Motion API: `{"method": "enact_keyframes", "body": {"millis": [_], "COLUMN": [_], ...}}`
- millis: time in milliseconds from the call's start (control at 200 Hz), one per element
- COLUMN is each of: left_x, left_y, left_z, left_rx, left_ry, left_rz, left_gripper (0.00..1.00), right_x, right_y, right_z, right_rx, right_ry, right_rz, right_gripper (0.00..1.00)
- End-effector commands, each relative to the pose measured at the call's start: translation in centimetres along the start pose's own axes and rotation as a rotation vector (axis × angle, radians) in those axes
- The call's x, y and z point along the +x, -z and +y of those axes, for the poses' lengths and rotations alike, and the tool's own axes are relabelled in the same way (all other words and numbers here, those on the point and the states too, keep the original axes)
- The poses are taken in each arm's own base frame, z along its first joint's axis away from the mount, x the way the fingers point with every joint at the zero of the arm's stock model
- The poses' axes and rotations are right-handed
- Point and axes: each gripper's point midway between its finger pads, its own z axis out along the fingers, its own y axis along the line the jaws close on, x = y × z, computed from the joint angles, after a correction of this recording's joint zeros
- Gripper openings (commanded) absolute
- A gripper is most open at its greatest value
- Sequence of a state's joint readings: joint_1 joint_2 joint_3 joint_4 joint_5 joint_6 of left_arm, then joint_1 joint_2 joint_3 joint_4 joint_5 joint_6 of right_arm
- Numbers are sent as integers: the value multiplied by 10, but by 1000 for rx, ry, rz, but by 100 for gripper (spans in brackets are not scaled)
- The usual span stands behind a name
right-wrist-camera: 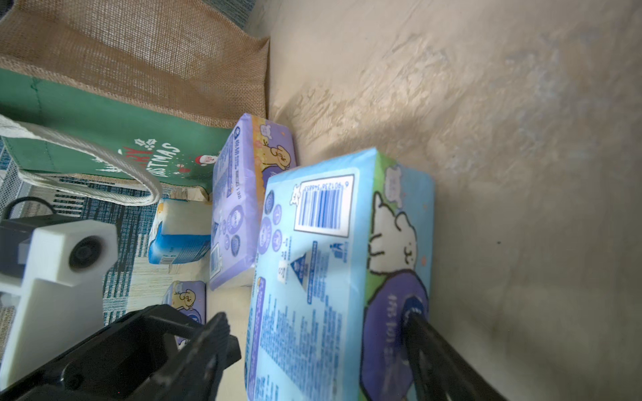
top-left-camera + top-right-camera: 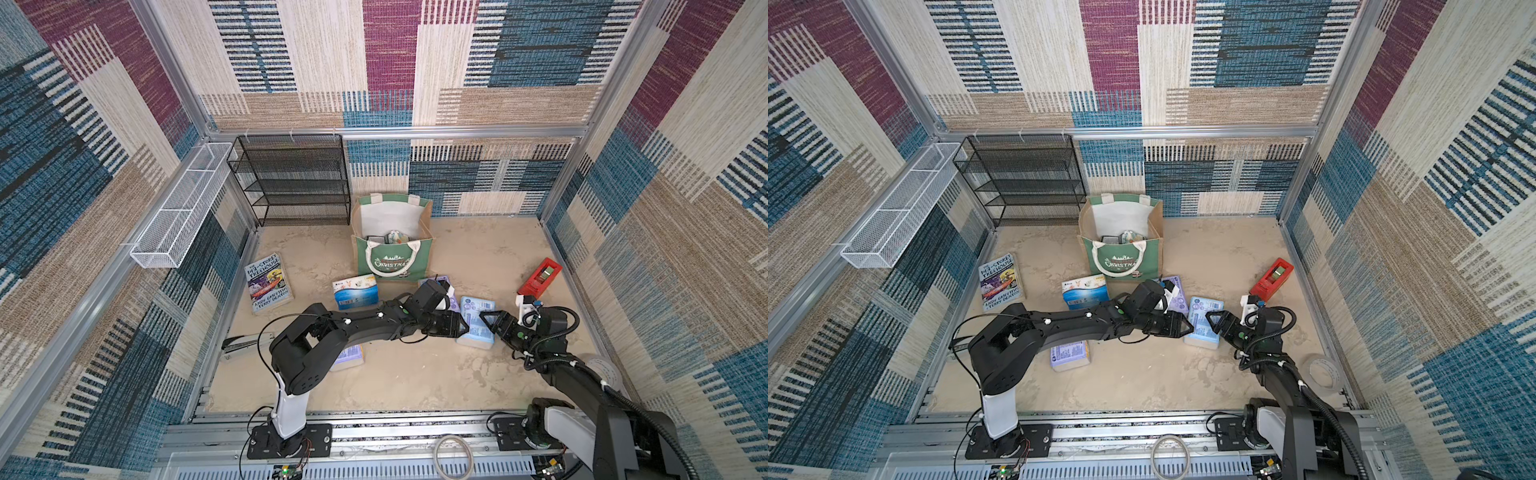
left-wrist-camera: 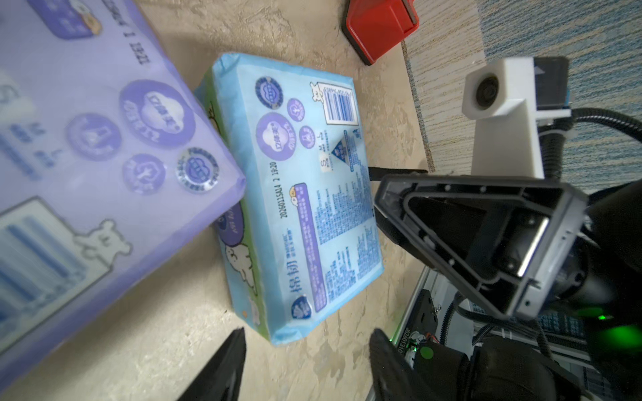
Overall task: Put tissues into the canvas bag
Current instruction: Pick up the pack of facial tissues from the center of the board.
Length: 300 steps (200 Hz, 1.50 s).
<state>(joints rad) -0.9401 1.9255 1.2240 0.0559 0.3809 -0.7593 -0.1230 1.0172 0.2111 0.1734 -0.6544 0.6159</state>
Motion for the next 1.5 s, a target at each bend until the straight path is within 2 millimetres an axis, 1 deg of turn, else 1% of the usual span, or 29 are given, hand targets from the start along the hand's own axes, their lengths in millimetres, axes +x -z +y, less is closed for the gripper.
{"method": "enact_keyframes", "body": {"millis": [0,45,105,306,411,461,586,656,796,937,1202,1383,1498], "left_x": [-4,-5,-7,-12,-15,-16,-16,-15,-12,-11,-8,-7,-6], "left_y": [-3,-4,-6,-13,-16,-19,-26,-29,-33,-32,-31,-31,-32], "left_z": [-4,-4,-3,4,10,10,15,16,24,36,52,56,57], "left_rx": [18,16,8,-23,-42,-40,-62,-67,-85,-94,-131,-132,-129], "left_ry": [15,14,13,18,40,44,60,64,85,125,141,151,152], "left_rz": [3,2,2,3,1,5,28,46,57,50,57,58,60], "left_gripper": [59,59,58,56,56,56,53,52,49,46,44,44,43], "right_x": [-1,-5,-8,-15,-11,-9,-3,-1,4,5,8,12,15], "right_y": [3,5,4,-4,-7,-8,-7,-6,-7,-9,-11,-12,-14], "right_z": [-5,-9,-9,-9,-11,-12,-16,-18,-19,-18,-16,-13,-13], "right_rx": [49,81,83,64,52,45,40,43,28,8,-21,-57,-73], "right_ry": [18,24,30,24,9,2,-17,-24,-38,-44,-50,-42,-45], "right_rz": [-5,-20,-30,-36,-26,-22,-29,-32,-25,-22,-18,-7,6], "right_gripper": [84,88,91,91,89,88,91,91,91,91,92,90,85]}}
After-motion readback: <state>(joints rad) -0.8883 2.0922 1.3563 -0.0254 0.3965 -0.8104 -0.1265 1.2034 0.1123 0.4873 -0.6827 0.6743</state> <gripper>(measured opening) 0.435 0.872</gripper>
